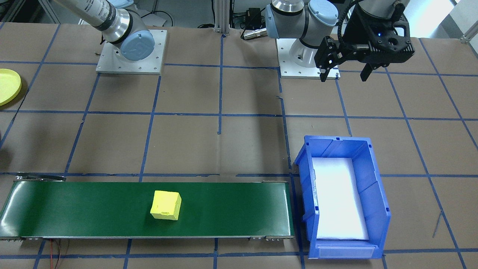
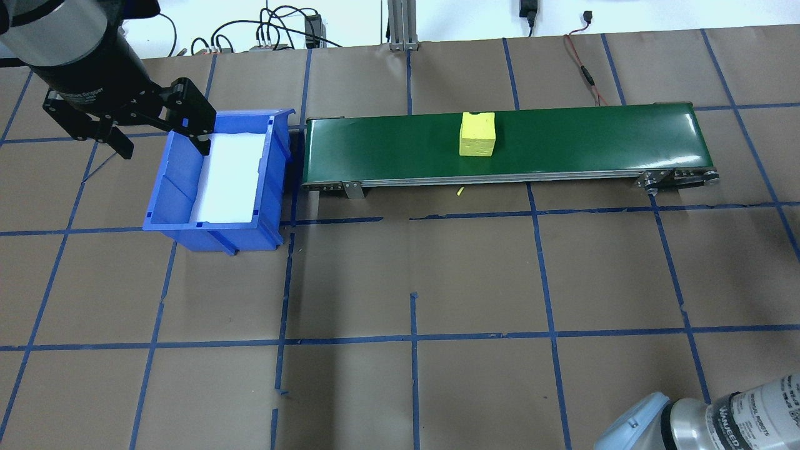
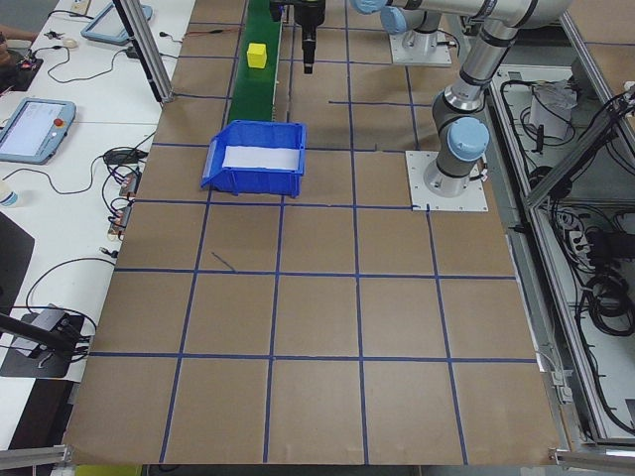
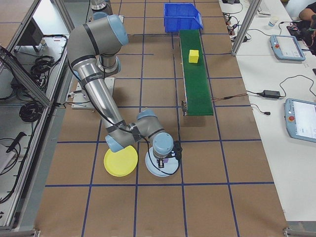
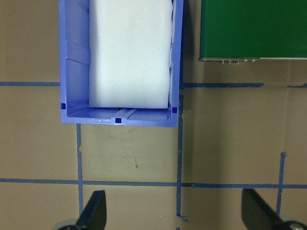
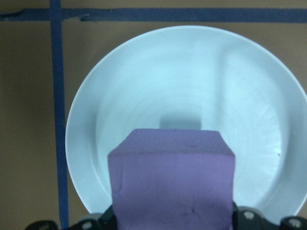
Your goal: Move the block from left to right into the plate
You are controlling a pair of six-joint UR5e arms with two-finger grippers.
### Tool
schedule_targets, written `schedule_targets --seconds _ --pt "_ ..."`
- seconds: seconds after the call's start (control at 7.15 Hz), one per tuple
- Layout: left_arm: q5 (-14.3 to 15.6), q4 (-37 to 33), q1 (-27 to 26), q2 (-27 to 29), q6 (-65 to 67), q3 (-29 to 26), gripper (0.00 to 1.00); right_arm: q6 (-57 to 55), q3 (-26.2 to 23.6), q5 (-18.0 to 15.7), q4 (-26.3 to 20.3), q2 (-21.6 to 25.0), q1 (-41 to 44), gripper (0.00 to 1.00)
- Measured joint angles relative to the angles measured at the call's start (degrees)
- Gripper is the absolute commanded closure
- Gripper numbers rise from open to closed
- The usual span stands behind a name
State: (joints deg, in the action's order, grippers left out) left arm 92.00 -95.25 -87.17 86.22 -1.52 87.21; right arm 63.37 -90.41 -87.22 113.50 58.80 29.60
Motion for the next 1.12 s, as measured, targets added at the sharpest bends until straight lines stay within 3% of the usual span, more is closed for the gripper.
schedule_targets --seconds 0.56,0.84,1.12 --pt "-0.07 0.06 -0.01 0.0 0.18 -0.18 0.0 -0.34 0.5 0.65 0.23 0.86 -0.53 0.0" --pt "-0.06 0.21 0.05 -0.01 0.18 -0.2 0.0 -2.49 0.64 2.31 -0.12 4.69 2.08 0.0" --pt "-0.07 0.49 0.04 -0.01 0.18 -0.24 0.0 -9.0 0.67 3.93 -1.0 8.9 10.25 0.0"
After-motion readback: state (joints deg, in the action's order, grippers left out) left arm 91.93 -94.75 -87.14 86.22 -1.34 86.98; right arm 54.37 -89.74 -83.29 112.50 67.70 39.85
